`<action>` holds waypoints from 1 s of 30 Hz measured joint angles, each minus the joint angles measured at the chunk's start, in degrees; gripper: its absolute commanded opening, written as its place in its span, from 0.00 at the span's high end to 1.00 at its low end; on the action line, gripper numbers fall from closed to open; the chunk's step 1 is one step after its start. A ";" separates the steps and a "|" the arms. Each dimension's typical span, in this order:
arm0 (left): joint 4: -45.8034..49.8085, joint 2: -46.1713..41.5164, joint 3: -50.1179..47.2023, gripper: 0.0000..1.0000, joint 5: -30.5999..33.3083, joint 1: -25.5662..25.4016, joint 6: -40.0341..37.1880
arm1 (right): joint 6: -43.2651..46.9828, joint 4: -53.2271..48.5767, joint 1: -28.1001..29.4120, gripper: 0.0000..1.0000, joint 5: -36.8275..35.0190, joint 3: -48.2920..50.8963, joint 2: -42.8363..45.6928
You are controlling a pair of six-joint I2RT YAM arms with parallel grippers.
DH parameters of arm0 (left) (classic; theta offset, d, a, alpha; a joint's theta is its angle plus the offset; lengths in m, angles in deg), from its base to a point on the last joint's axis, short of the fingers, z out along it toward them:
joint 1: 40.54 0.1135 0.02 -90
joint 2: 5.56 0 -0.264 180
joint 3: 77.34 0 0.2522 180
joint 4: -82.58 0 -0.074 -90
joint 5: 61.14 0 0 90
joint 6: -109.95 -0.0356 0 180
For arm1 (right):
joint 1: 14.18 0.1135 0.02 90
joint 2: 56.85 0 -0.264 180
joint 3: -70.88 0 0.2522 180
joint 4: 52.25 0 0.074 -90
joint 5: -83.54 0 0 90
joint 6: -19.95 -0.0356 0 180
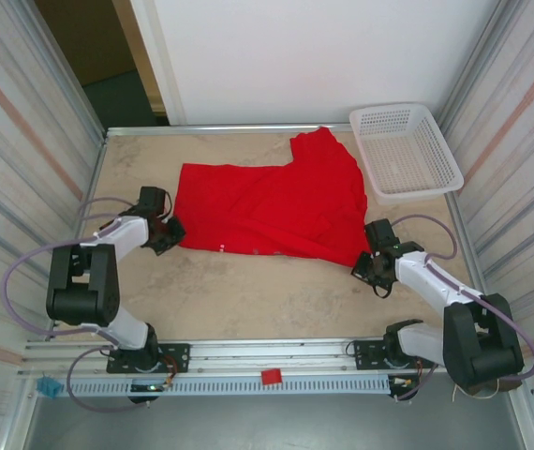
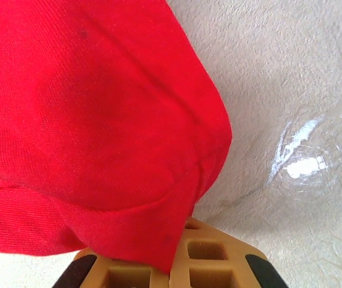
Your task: Fold the inside-out t-shirt
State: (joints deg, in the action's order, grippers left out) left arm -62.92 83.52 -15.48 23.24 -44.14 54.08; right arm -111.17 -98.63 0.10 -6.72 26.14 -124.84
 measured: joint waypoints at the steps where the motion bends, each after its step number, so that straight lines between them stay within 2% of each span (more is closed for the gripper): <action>1: 0.17 -0.07 0.61 1.00 0.20 0.04 -0.24 | 0.20 -0.44 -0.04 1.00 -0.13 -0.42 0.11; 10: 3.93 -9.25 1.77 1.00 0.98 4.02 -1.33 | 5.97 -6.88 -2.36 1.00 -3.02 -10.43 2.08; 16: 5.55 -14.51 -0.15 1.00 0.70 5.88 -1.29 | 11.54 -12.17 -3.02 1.00 -4.50 -17.18 -0.42; 23: 7.91 -16.81 -2.32 1.00 -1.29 8.96 -1.16 | 13.35 -17.68 -3.17 1.00 -6.12 -19.78 -1.29; 30: 7.93 -19.71 -5.03 1.00 -3.48 9.27 -0.35 | 12.41 -19.96 -3.21 1.00 -9.81 -20.46 3.89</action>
State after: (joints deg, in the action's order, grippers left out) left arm -54.99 63.81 -20.51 19.76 -34.87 53.73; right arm -98.76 -118.58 -3.11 -16.53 5.68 -120.95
